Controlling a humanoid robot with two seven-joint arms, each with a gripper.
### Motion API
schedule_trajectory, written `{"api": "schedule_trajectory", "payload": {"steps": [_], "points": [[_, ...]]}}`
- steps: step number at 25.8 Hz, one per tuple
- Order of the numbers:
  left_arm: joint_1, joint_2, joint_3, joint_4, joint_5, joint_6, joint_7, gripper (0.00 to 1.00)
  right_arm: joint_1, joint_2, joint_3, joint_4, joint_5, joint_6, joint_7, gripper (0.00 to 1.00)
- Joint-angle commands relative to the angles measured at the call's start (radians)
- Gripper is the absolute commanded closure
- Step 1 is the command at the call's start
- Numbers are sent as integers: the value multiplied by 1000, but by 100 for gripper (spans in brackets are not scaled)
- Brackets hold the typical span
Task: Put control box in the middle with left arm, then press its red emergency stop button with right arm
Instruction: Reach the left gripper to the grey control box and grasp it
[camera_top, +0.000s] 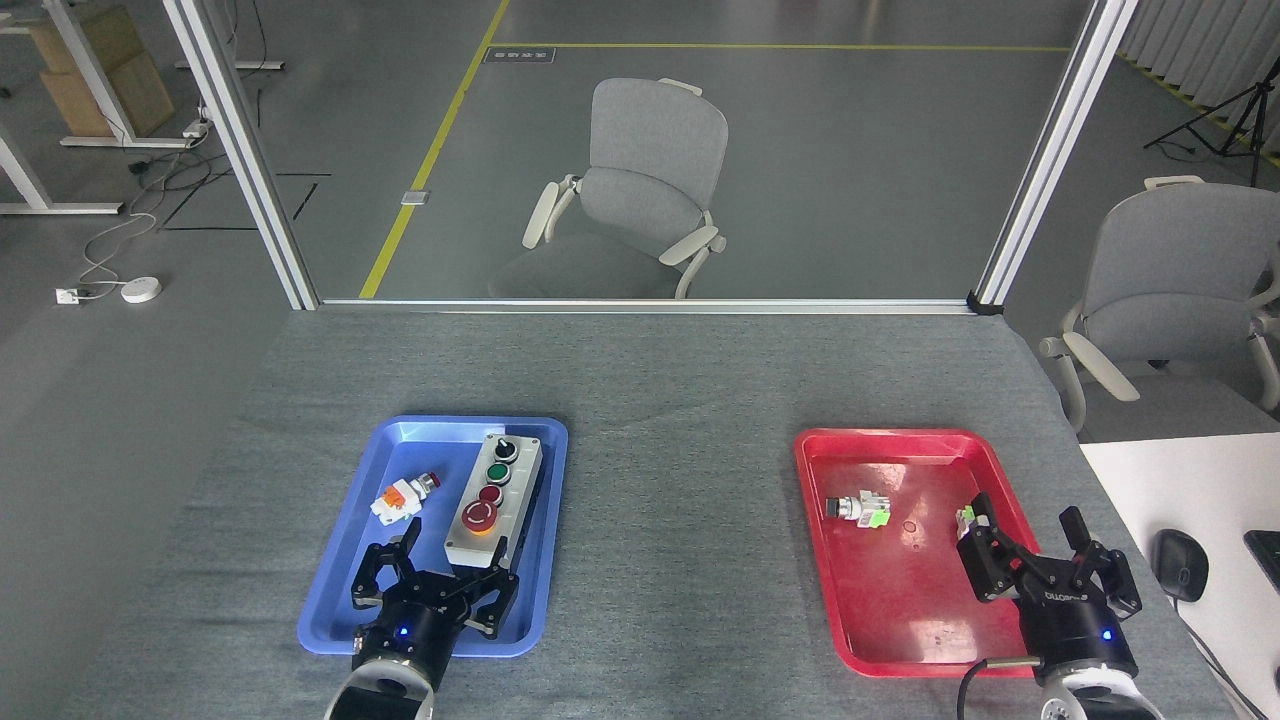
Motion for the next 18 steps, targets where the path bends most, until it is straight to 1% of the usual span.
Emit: {"api": "schedule_trajectory", "payload": {"steps": [1, 4, 10, 13, 18], "points": [[-42, -34, -7, 105, -3, 16, -18, 1, 1, 0, 1, -1, 3, -1, 0, 1], [-50, -44, -7, 150, 0, 22, -18, 1, 1, 2, 1, -1, 5, -1, 0, 1], [-83, -52, -7, 164, 6, 22, -23, 1, 1, -1, 1, -1, 3, -14, 0, 1], [-111, -64, -5, 208, 9, 22, -26, 1, 1, -4, 1, -1, 2, -18, 2, 1], [-180, -66, -5, 302, 15, 20, -24, 1, 2, -4, 2, -2, 5, -24, 0, 1]]}}
